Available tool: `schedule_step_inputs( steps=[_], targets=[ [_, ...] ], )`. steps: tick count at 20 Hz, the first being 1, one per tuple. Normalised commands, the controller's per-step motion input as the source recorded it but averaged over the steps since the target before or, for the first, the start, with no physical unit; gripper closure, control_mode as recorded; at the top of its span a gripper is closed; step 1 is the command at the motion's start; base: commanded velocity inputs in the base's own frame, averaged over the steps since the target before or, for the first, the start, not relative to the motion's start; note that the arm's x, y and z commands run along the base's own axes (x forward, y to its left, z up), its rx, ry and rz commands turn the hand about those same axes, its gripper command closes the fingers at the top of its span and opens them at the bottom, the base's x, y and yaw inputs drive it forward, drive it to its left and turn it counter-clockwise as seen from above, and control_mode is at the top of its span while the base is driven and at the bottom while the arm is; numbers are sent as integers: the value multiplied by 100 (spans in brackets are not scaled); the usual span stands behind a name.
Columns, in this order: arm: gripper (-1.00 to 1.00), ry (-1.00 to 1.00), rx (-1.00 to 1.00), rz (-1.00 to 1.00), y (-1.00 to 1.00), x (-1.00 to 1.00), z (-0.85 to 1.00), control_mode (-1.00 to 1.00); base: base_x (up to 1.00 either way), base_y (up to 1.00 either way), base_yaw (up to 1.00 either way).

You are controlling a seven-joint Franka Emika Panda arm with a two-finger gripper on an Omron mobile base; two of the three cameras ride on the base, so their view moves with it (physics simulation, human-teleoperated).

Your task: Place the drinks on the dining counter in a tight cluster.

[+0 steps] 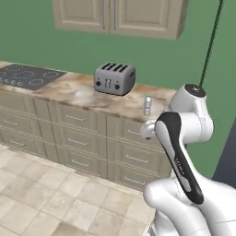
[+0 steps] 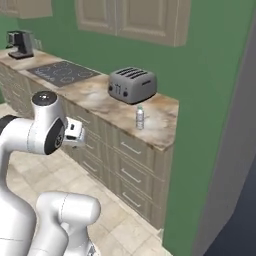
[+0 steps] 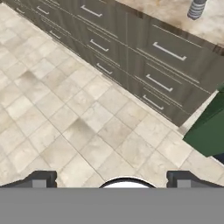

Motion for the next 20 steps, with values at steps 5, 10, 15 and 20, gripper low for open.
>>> schedule_step_inputs(
  steps=[5, 10, 15, 20],
  targets=[
    [-100, 0, 0, 0, 0, 0, 0, 100, 90, 42, -68],
    [-100, 0, 0, 0, 0, 0, 0, 100, 48, 8, -72],
    [-100, 0, 0, 0, 0, 0, 0, 100, 9, 19, -56],
    [-100, 0, 0, 0, 0, 0, 0, 100, 9, 72, -14]
  ],
)
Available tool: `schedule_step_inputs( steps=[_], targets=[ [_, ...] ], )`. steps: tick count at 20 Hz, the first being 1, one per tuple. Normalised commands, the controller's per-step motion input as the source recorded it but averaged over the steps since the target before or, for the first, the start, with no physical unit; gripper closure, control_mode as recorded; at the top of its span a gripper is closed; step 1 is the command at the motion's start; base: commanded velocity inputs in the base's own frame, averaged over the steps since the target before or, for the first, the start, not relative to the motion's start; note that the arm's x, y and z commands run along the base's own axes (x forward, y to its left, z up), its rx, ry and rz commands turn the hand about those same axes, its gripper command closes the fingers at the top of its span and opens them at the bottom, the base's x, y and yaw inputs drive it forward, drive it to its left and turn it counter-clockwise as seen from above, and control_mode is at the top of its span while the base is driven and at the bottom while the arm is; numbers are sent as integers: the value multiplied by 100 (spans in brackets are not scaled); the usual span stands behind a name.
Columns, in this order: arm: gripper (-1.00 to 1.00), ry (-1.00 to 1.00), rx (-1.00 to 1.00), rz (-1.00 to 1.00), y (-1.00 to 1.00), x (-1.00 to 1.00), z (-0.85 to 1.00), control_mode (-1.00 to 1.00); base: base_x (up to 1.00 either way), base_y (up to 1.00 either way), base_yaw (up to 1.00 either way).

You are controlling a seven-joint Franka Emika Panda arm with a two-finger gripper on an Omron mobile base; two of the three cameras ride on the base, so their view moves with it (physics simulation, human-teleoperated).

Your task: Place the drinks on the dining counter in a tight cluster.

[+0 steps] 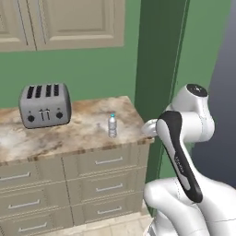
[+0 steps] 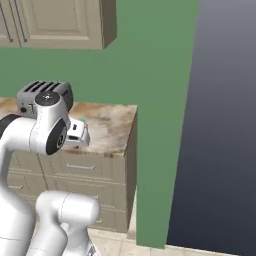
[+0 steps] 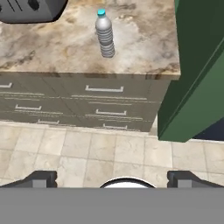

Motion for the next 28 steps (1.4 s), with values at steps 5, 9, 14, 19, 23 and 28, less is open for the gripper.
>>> schedule_step_inputs(
  steps=[5, 9, 14, 19, 23, 28],
  targets=[
    [-100, 0, 0, 0, 0, 0, 0, 100, 39, 53, -21],
    [-100, 0, 0, 0, 0, 0, 0, 100, 36, 26, -41],
    [-100, 0, 0, 0, 0, 0, 0, 100, 7, 16, -24],
    [-100, 0, 0, 0, 0, 0, 0, 100, 23, 64, -11],
    [-100, 0, 0, 0, 0, 0, 0, 100, 76, 38, -9],
    [-100, 0, 0, 0, 0, 0, 0, 100, 78, 0, -3]
  ],
)
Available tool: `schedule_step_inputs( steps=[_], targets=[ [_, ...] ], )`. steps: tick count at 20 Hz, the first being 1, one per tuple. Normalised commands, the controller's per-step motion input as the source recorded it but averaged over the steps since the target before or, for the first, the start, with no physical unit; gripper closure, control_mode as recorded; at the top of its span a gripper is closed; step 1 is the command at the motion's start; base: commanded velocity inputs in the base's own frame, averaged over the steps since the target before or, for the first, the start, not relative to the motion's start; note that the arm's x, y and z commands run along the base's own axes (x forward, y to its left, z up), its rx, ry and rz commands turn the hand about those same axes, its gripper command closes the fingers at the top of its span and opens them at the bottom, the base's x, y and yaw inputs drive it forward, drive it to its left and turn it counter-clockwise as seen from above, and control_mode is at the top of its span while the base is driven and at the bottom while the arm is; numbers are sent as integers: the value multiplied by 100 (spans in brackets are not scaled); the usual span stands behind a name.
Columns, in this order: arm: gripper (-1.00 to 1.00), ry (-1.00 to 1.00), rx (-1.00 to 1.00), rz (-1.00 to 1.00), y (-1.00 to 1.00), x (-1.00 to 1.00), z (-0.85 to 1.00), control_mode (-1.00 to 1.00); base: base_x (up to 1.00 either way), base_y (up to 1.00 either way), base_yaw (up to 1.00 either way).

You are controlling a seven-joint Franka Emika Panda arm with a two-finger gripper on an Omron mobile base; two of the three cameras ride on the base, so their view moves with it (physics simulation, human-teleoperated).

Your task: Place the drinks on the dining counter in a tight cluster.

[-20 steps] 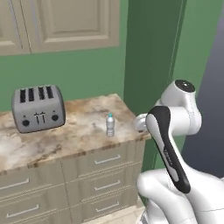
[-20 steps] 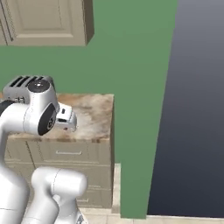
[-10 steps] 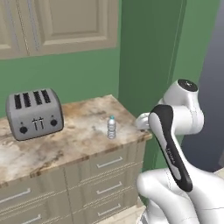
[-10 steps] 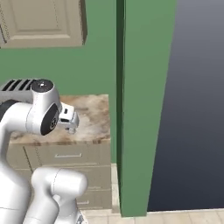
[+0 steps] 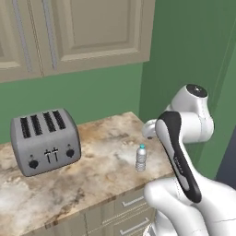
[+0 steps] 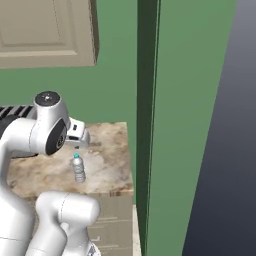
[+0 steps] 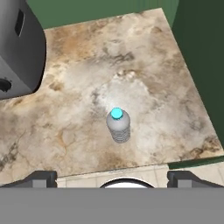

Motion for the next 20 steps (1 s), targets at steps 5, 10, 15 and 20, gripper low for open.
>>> schedule_step_inputs(
  steps=[5, 10, 15, 20],
  targets=[
    [-100, 0, 0, 0, 0, 0, 0, 100, 13, -6, 2],
    [-100, 0, 0, 0, 0, 0, 0, 100, 0, 0, 0],
    [-100, 0, 0, 0, 0, 0, 0, 100, 4, 0, 0],
    [-100, 26, -7, 0, 0, 57, 27, -100, 0, 0, 0]
  ],
)
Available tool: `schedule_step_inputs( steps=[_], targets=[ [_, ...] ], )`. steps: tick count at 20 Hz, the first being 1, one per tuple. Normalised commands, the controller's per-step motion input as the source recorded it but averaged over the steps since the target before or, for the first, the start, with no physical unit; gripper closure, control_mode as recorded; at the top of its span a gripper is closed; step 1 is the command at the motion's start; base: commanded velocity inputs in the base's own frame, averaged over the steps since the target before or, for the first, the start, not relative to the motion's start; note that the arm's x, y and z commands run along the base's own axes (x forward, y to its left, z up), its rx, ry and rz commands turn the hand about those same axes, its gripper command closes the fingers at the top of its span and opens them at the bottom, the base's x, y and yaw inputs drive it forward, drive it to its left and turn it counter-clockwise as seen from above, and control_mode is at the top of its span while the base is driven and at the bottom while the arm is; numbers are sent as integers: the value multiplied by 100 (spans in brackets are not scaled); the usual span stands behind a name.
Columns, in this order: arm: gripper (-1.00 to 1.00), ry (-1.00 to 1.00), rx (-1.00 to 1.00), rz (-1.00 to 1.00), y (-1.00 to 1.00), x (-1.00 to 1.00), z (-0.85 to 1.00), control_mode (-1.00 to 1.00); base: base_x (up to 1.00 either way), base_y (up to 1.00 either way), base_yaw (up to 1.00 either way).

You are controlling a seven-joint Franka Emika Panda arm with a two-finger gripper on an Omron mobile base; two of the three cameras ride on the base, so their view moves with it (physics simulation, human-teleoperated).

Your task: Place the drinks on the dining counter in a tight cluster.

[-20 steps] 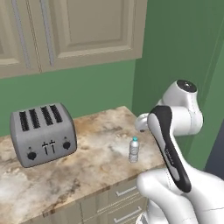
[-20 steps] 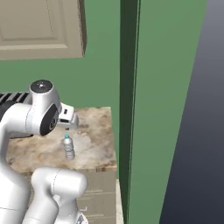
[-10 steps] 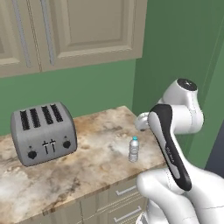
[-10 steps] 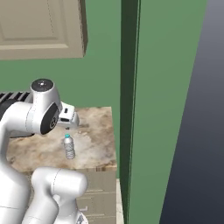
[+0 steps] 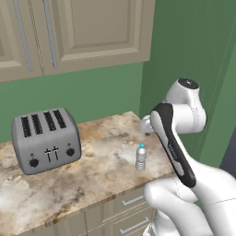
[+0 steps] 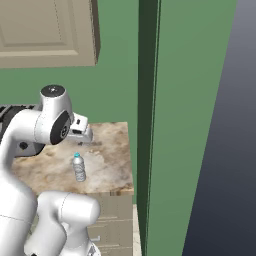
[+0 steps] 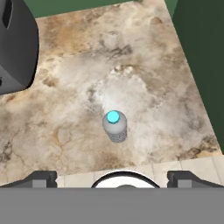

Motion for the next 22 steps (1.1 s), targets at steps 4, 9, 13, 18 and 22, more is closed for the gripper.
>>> schedule_step_inputs(
  steps=[4, 9, 13, 18, 22],
  targets=[
    [-100, 15, -3, 1, 0, 32, 6, -100, 0, 0, 0],
    [-100, 0, 0, 0, 0, 0, -56, -100, 0, 0, 0],
    [-100, 0, -3, 0, 10, 10, -47, -100, 0, 0, 0],
    [-100, 0, -4, -1, 15, 22, -17, -100, 0, 0, 0],
    [-100, 0, -10, -4, 27, 50, -10, -100, 0, 0, 0]
  ],
)
